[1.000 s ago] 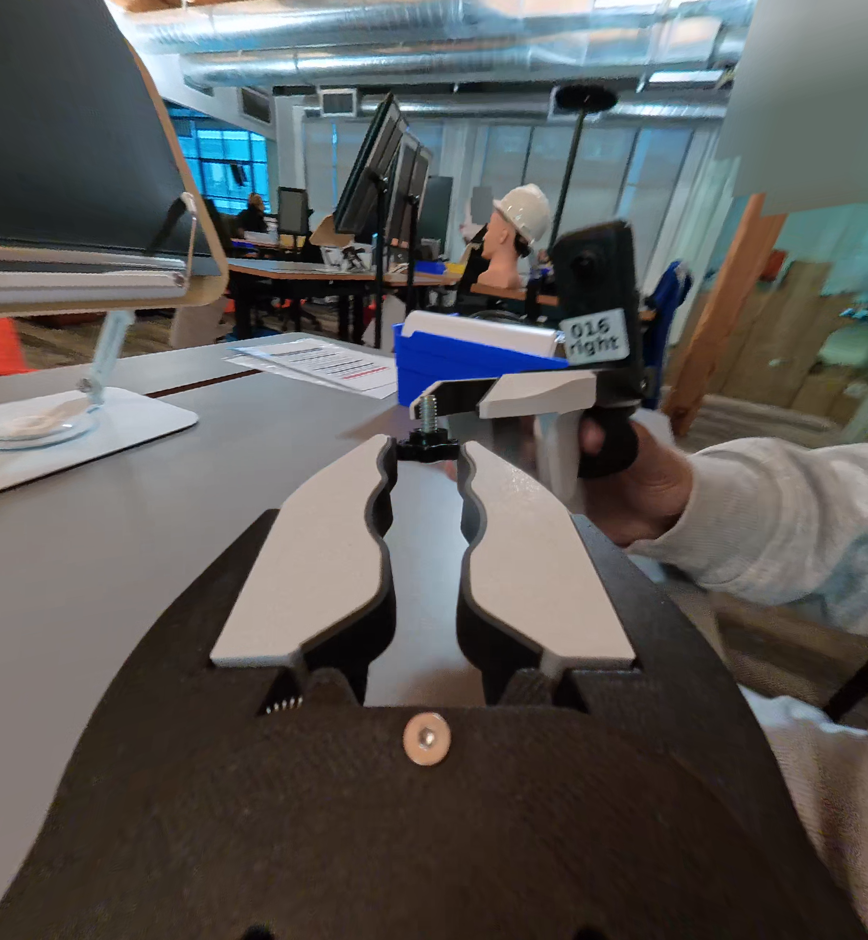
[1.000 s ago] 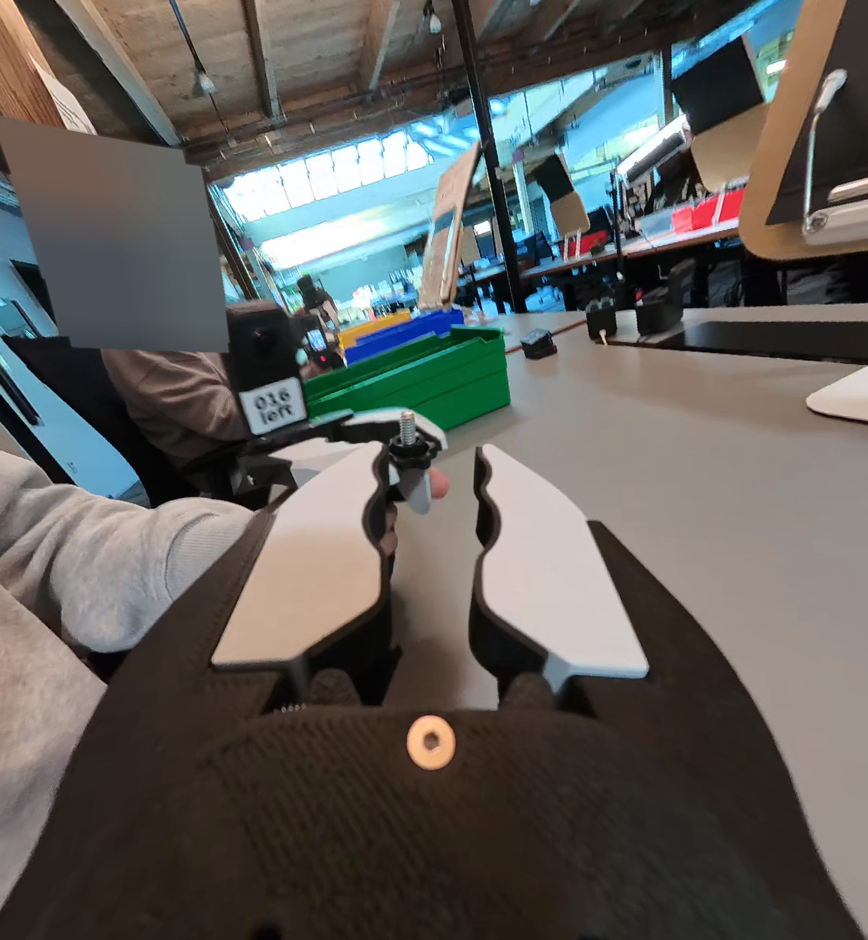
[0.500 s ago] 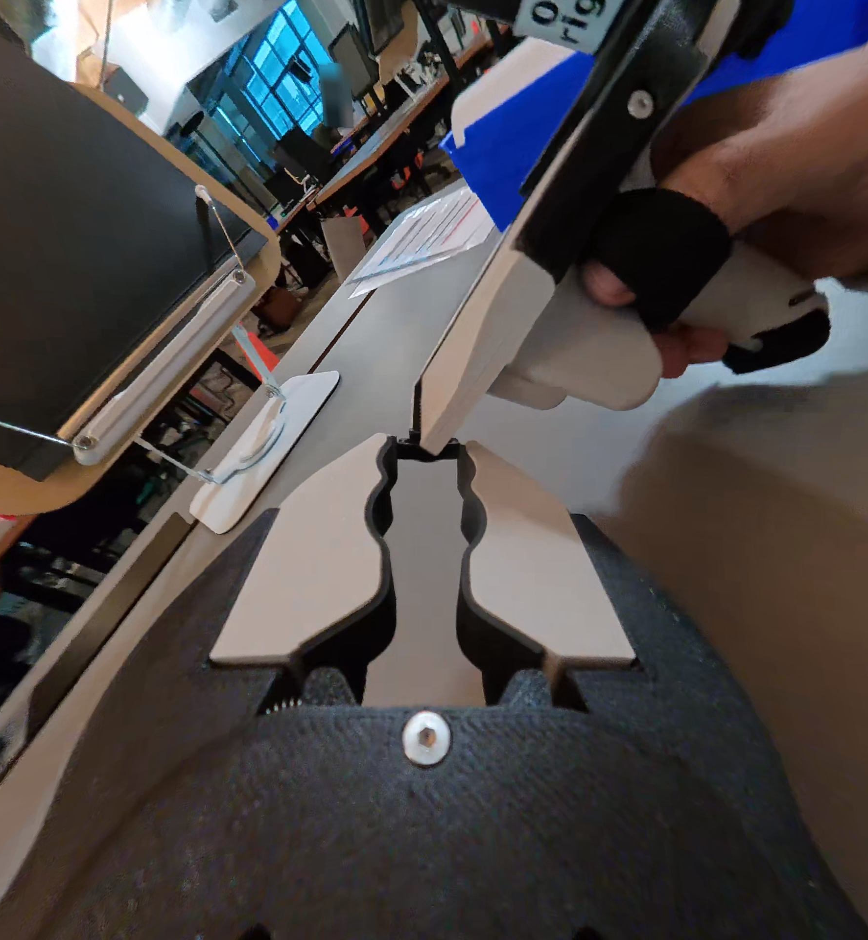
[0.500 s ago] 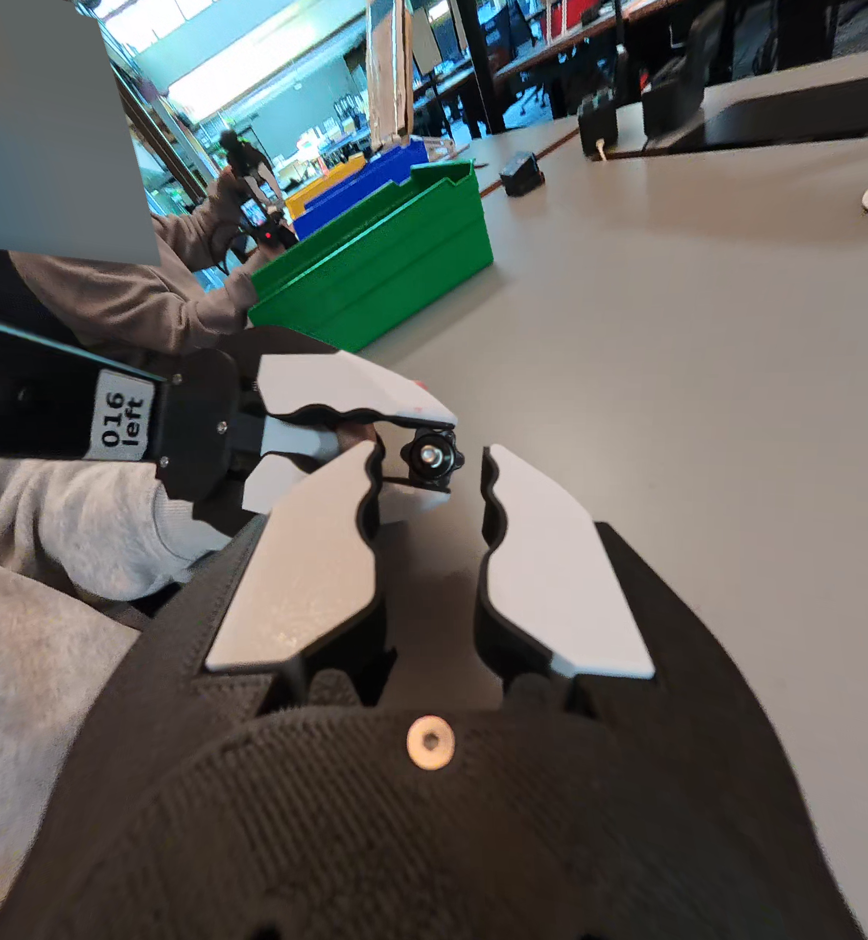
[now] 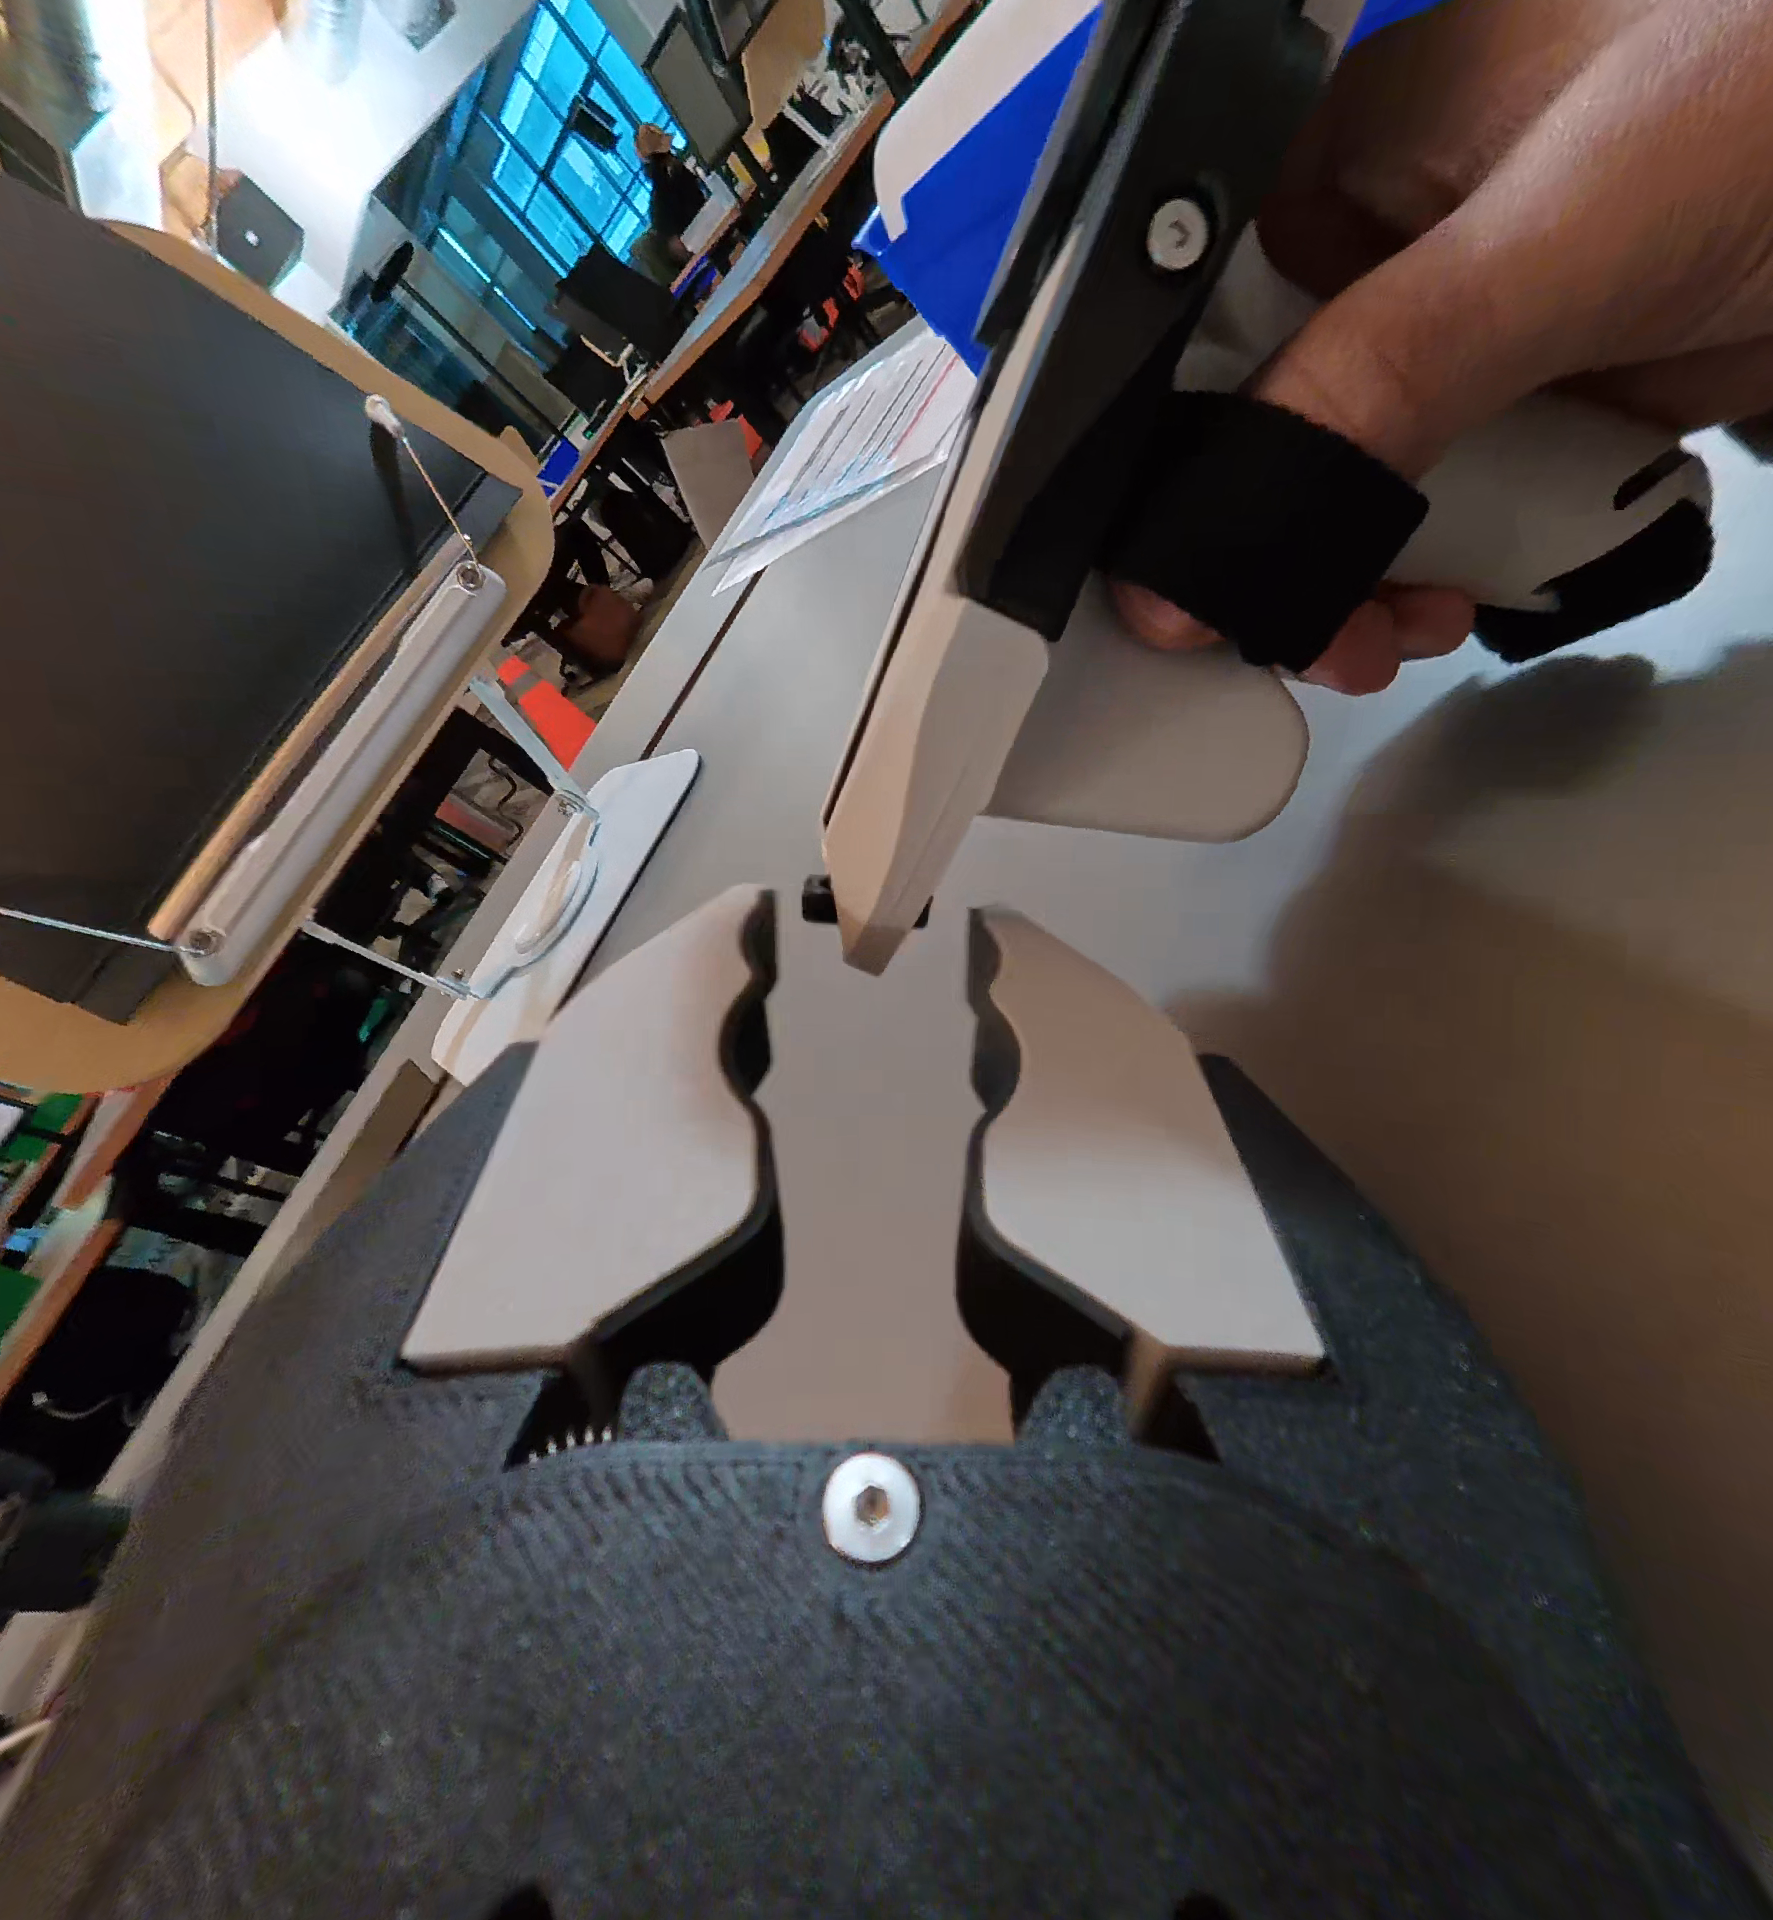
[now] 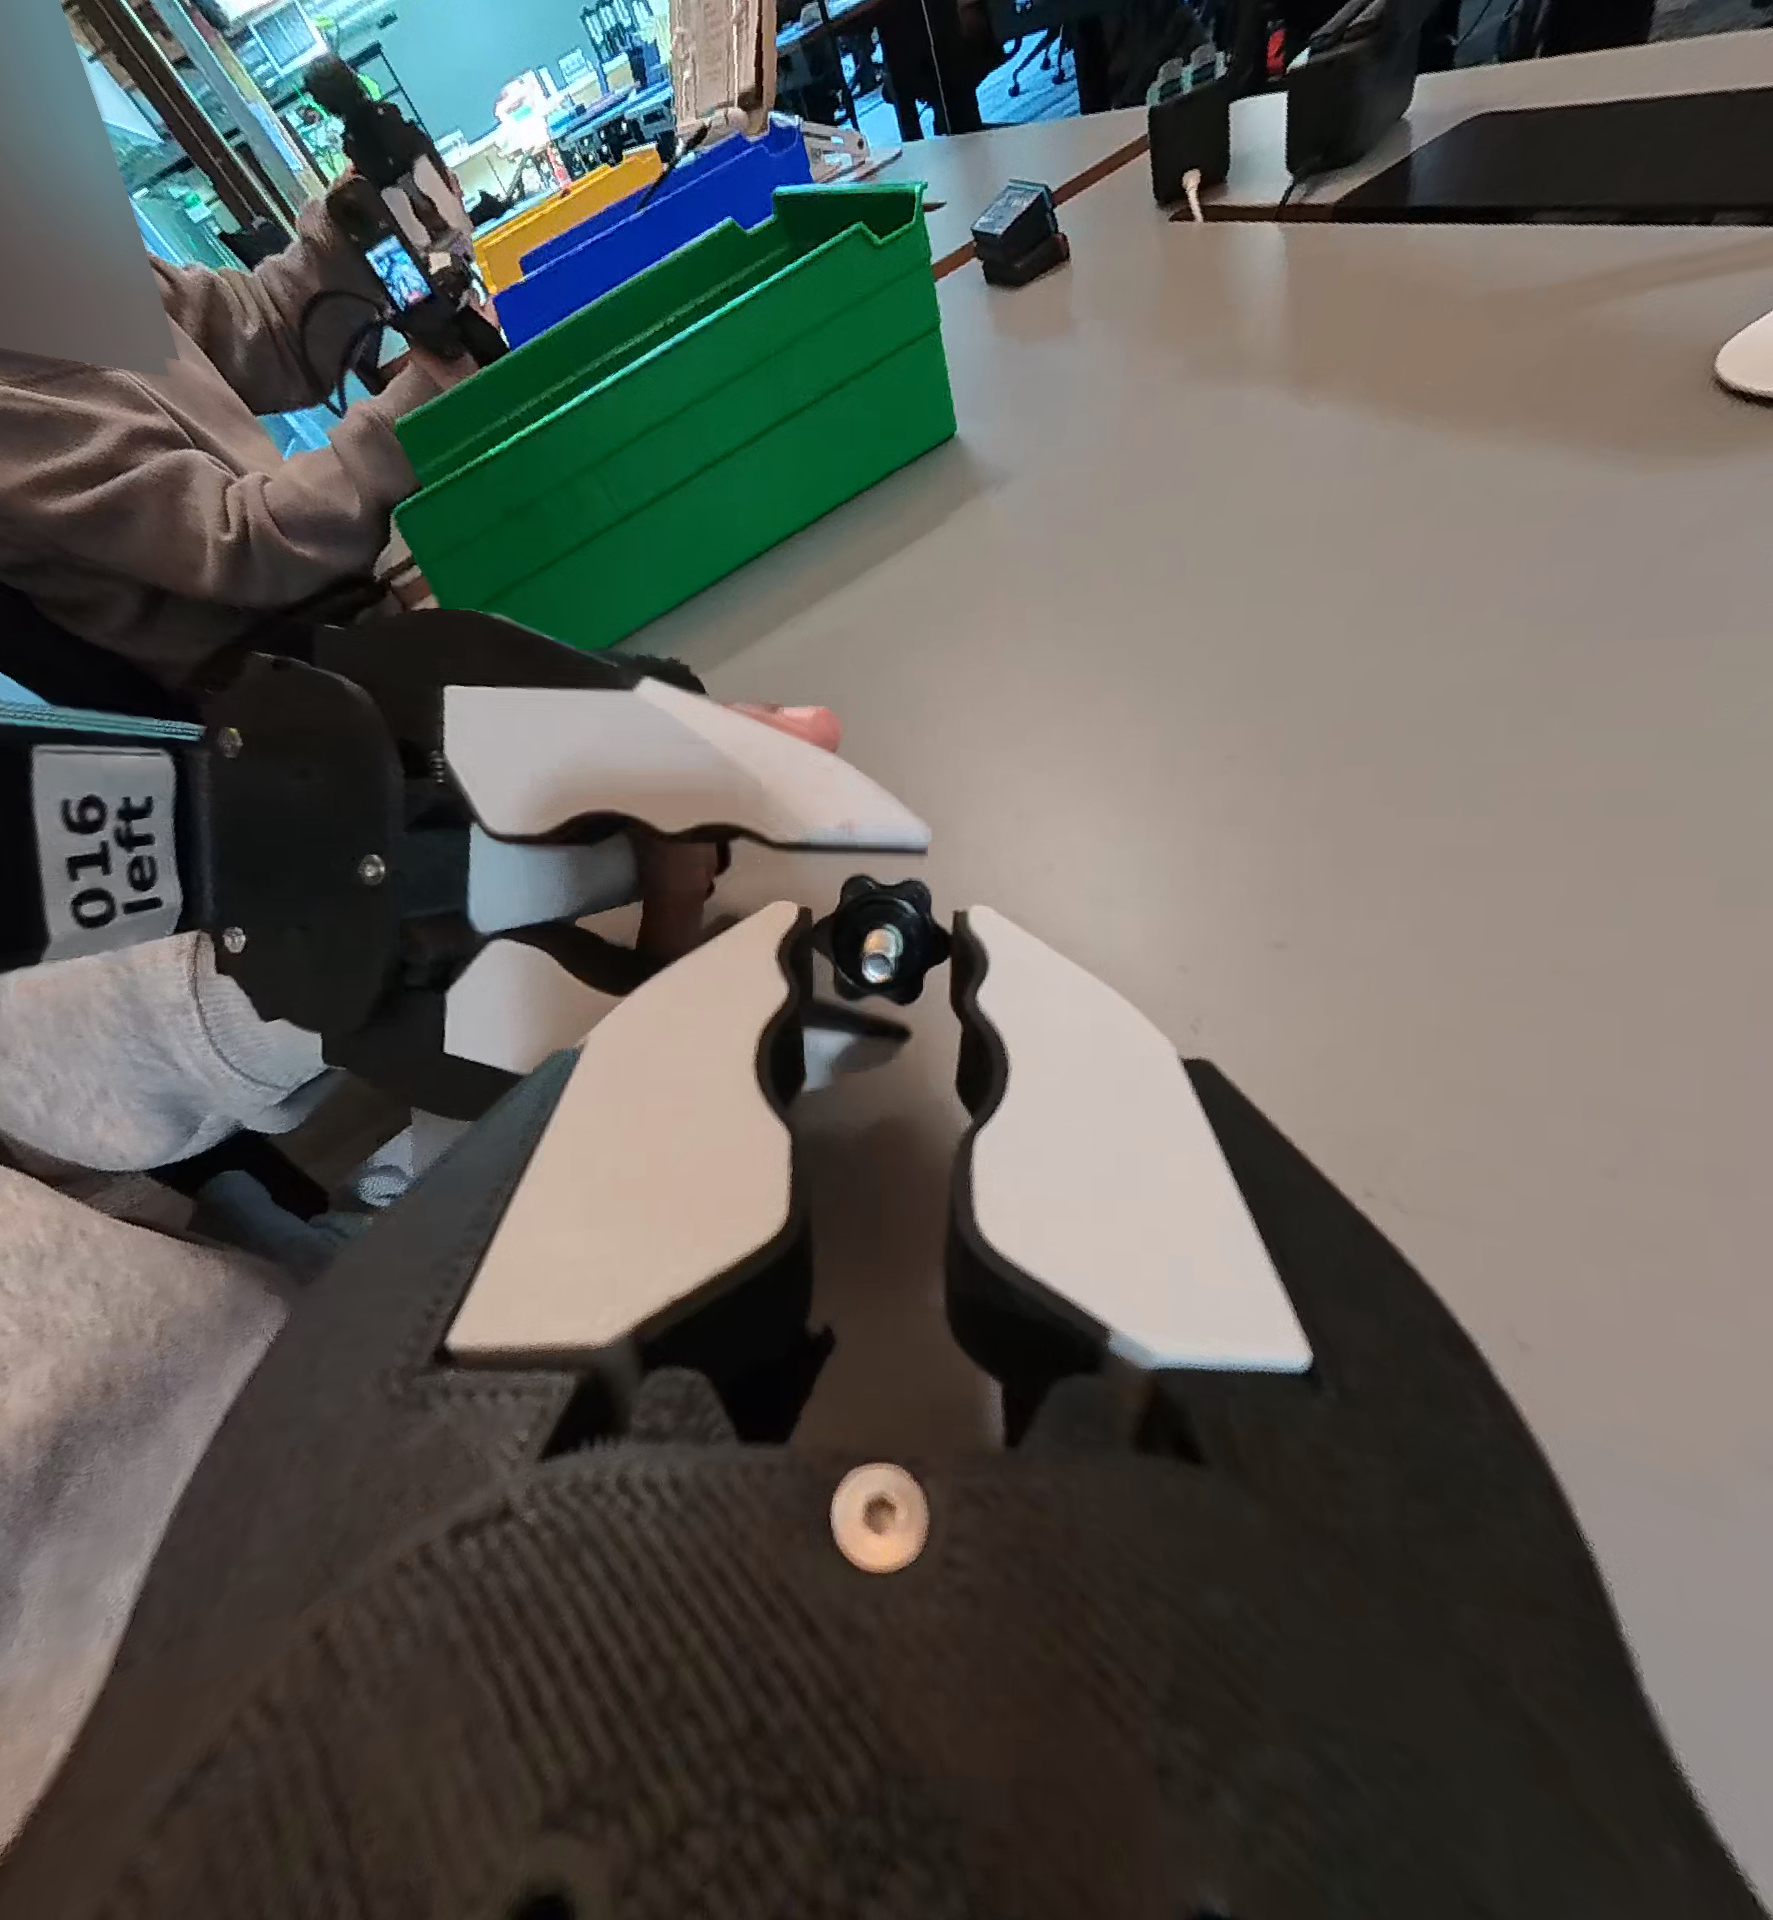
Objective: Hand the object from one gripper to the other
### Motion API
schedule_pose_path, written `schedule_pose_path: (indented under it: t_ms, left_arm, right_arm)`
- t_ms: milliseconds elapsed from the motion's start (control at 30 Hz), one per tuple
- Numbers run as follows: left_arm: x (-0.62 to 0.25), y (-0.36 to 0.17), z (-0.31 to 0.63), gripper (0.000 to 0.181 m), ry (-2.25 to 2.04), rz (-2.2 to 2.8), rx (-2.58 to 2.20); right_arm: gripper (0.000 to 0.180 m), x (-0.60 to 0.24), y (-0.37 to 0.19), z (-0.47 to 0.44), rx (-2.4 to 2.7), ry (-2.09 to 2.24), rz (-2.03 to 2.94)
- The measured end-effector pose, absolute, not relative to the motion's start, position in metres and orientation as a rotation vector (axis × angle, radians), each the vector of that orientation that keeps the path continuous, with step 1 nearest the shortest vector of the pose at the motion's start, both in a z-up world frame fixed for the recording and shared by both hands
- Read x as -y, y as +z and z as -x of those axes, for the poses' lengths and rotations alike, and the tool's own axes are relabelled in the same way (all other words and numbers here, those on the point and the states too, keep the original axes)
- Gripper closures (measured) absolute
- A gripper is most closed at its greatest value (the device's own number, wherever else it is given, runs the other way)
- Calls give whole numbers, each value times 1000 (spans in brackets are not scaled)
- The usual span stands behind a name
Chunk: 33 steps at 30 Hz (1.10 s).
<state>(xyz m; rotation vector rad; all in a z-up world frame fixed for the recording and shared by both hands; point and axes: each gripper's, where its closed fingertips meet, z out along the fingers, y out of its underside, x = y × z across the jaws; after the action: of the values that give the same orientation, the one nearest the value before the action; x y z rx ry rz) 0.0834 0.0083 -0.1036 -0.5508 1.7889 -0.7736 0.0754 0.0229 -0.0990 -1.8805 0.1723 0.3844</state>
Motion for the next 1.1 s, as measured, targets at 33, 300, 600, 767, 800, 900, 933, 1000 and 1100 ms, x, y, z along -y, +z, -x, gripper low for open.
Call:
schedule_pose_path:
  t_ms: [33,300,600,767,800,900,933,1000,1100]
  left_arm:
    - [-9,-104,-84,137,-800,578,-1788]
    - [-8,-89,-80,146,-1310,871,-1794]
    - [-7,-71,-73,132,-2081,1275,-1653]
    - [-3,-85,-77,132,-1930,1331,-1708]
    - [-3,-88,-78,133,-1903,1347,-1717]
    - [-4,-96,-80,136,-1837,1390,-1738]
    - [-5,-96,-81,136,-1826,1399,-1733]
    - [-7,-97,-81,143,-1819,1413,-1727]
    - [-5,-98,-80,156,-1797,1399,-1754]
  right_arm:
    - [154,-22,-96,-77,-168,380,1861]
    - [154,-14,-65,-92,-23,161,1656]
    - [154,-18,-76,-96,307,-496,1769]
    - [154,-24,-100,-93,471,-765,1920]
    - [154,-26,-102,-91,499,-802,1930]
    - [154,-28,-104,-85,569,-884,1930]
    - [154,-28,-104,-84,584,-895,1930]
    - [154,-29,-105,-81,602,-904,1930]
    - [154,-29,-108,-82,605,-912,1943]
